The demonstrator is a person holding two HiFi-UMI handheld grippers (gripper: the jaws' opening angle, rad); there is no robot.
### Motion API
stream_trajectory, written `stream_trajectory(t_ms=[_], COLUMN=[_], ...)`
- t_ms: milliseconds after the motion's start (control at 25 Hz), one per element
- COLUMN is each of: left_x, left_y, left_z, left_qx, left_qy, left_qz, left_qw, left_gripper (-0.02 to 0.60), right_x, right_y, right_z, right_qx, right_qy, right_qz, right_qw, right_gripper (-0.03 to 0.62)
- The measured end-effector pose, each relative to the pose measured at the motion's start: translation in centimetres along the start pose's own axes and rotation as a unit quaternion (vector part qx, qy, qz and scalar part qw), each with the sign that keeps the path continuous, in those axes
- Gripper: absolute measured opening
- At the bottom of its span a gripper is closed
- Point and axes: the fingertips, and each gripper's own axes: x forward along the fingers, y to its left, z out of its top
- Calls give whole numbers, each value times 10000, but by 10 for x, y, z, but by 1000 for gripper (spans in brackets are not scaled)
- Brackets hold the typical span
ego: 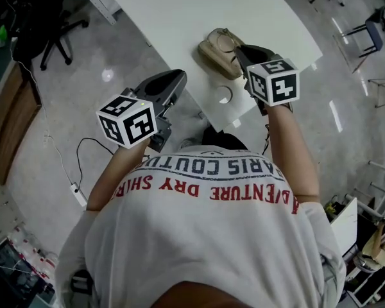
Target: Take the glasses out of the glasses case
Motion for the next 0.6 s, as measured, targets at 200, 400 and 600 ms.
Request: stream_trajectory(t_ms=[200,400,600], left_x=[-10,-22,-31], left_y=[-25,-45,-60], left_z=[4,5,10], left_qx=[244,444,639], left_qy=[-19,-18,-26], left_qz=[-256,-455,-633], left_qw=[9994,9980,9959], left_gripper=[48,48,47], right_x=[-48,-92,-126], right_y=[18,48,76], right_z=[13,21,28], right_qx=[287,319,414], right_qy=[-648,-1190,-1746], right_qz=[14,139,277], right_qw=[9975,9923,9834], right_gripper=[32,33,32])
